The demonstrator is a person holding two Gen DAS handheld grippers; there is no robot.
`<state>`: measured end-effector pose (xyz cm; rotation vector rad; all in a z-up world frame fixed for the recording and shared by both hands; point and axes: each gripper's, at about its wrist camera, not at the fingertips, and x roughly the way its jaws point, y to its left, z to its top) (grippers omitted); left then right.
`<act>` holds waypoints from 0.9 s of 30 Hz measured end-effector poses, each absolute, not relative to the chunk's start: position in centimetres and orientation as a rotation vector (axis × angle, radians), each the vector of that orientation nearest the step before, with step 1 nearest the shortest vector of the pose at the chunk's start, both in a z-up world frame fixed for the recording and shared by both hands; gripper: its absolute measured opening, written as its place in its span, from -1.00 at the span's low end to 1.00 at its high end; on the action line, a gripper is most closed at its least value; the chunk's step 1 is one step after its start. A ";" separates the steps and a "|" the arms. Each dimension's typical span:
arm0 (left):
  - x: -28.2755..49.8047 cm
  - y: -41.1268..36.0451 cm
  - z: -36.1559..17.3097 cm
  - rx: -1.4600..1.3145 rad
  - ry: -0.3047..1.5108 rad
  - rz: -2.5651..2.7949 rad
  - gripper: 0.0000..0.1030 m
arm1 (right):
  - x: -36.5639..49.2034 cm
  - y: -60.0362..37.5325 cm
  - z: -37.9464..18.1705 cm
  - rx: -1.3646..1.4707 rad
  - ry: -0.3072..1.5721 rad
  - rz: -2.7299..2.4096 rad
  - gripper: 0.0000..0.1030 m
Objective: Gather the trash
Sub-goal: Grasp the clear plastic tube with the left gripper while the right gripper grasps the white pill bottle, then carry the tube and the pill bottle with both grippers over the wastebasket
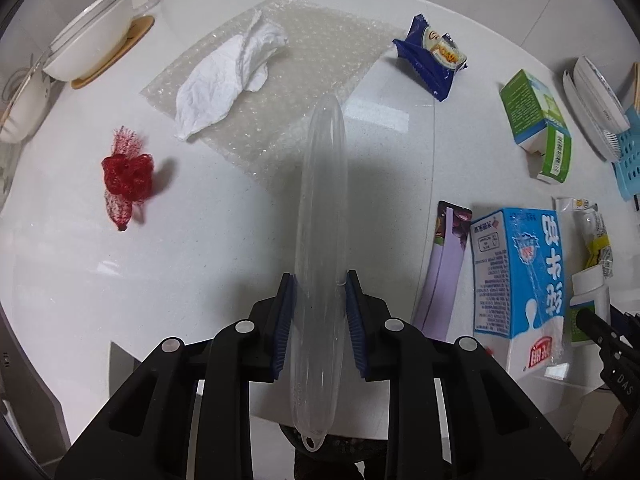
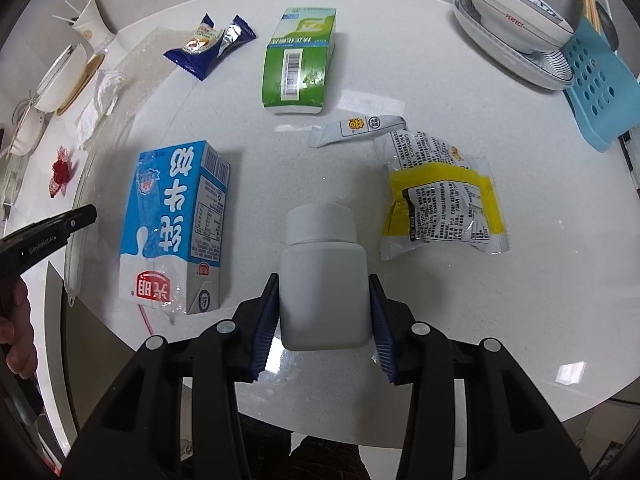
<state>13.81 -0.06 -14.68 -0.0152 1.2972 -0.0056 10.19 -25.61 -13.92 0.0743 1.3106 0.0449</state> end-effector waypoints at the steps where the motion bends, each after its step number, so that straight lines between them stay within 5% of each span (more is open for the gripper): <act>1: 13.4 -0.1 -14.3 -0.015 1.289 -0.008 -0.51 | 10.1 -25.7 -13.6 0.076 1.302 0.042 -0.21; 27: 2.8 1.3 -5.7 -0.108 1.078 -0.069 -0.51 | 3.7 -23.7 -5.5 0.071 1.073 0.070 -0.21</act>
